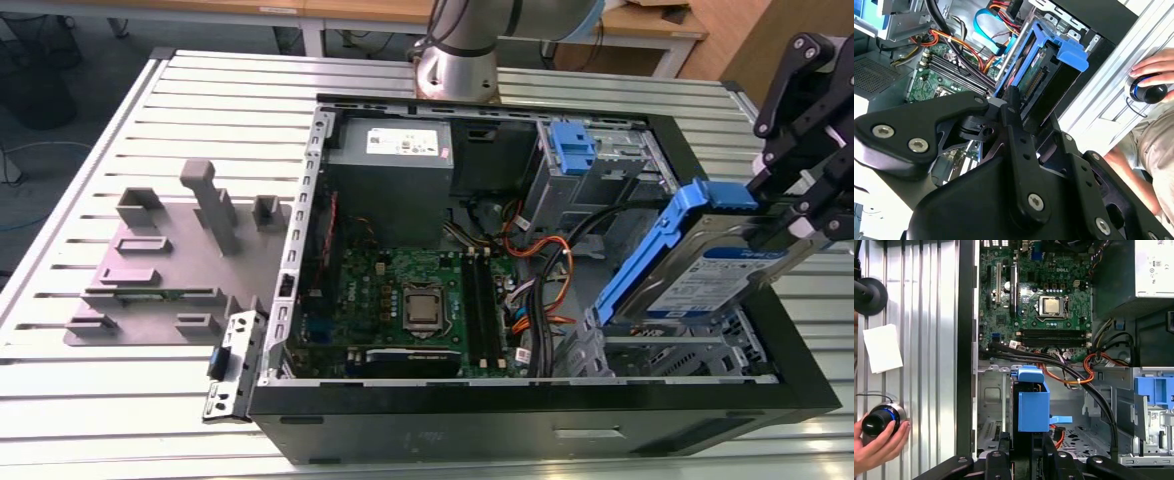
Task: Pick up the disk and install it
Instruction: 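Pick up the disk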
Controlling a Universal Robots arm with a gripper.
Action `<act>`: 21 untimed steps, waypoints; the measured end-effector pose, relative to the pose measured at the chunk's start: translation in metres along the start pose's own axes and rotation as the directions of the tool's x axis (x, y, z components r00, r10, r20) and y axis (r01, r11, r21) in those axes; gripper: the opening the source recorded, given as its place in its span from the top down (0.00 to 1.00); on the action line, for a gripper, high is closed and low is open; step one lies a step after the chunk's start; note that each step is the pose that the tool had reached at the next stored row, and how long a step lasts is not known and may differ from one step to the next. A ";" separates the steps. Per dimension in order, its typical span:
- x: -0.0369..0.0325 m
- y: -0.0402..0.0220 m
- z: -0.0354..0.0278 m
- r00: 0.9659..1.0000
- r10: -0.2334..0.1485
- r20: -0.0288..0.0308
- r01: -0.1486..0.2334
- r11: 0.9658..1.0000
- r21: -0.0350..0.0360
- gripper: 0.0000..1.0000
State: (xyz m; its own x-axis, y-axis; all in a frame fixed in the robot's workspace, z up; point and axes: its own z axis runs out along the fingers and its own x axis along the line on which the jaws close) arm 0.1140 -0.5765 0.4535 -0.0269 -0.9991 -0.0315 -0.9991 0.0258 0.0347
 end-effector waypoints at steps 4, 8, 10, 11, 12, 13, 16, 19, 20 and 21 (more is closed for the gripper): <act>0.0012 -0.0001 0.0001 1.000 0.000 0.000 0.000 1.000 0.000 0.65; 0.0013 -0.0001 0.0008 1.000 0.000 0.000 0.000 1.000 0.000 0.65; 0.0014 -0.0001 0.0014 1.000 0.000 0.000 0.000 1.000 0.000 0.65; 0.0014 -0.0001 0.0017 1.000 0.000 0.000 0.000 1.000 0.000 0.65; 0.0014 -0.0001 0.0019 1.000 0.000 0.000 0.000 1.000 0.000 0.65; 0.0014 -0.0003 0.0021 1.000 0.000 0.000 0.000 1.000 0.000 0.65; 0.0014 -0.0006 0.0023 1.000 0.000 0.000 0.000 1.000 0.000 0.65; 0.0014 -0.0006 0.0034 1.000 0.000 0.000 0.000 1.000 0.000 0.65; 0.0014 -0.0007 0.0034 1.000 0.000 0.000 0.000 1.000 0.000 0.65; 0.0015 -0.0007 0.0034 1.000 0.000 0.000 0.000 1.000 0.000 0.65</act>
State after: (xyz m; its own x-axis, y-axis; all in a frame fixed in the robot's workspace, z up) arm 0.1145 -0.5779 0.4501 -0.0265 -0.9992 -0.0314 -0.9991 0.0254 0.0347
